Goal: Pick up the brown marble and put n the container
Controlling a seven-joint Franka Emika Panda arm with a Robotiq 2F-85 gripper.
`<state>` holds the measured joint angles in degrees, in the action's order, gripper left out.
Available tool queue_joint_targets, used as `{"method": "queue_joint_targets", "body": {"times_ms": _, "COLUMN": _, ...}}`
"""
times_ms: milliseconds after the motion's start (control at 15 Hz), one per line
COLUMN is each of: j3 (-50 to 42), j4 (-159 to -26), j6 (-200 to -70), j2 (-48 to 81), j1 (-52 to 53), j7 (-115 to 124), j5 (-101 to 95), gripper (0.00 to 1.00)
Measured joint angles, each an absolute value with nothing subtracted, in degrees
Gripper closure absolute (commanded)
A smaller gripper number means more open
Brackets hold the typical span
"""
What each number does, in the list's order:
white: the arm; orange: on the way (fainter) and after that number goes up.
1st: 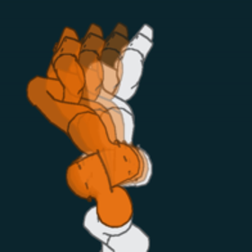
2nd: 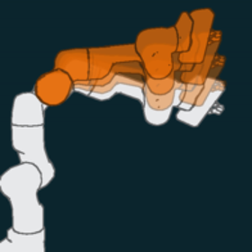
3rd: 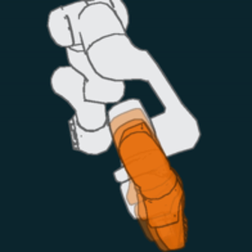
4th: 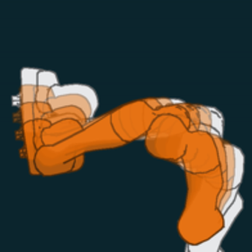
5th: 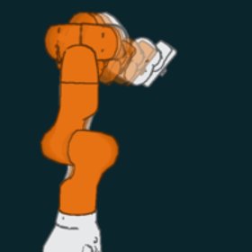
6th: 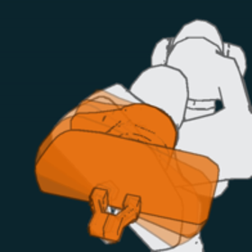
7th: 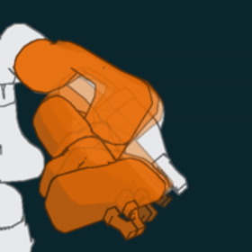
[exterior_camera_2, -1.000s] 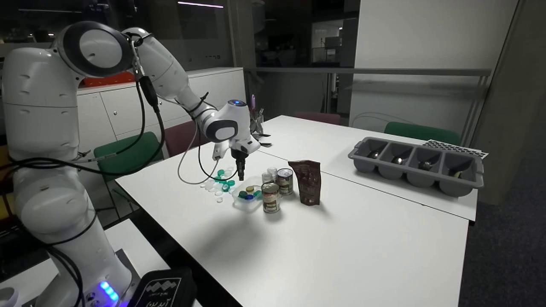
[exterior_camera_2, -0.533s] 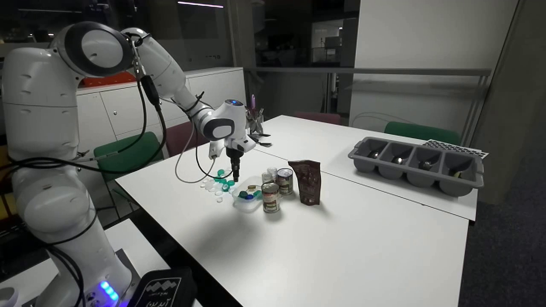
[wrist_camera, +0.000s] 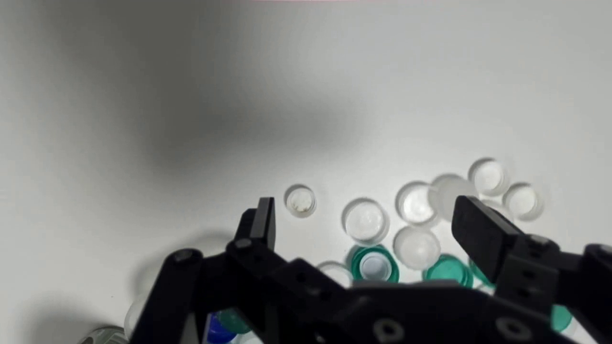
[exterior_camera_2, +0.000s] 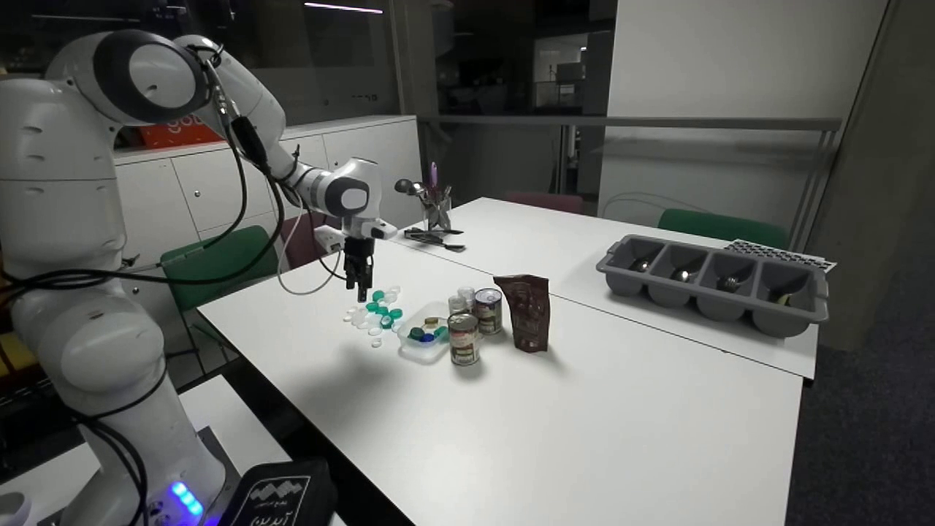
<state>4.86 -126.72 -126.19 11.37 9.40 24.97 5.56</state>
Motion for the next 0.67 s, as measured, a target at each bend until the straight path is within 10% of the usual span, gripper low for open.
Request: {"method": "queue_joint_targets", "body": {"times_ms": 667, "j3": 10.54, "j4": -124.46, "j6": -107.37, "j2": 3.78, "j1": 12.93, "j7": 17.62, "j5": -3.83, "gripper": 0.0}}
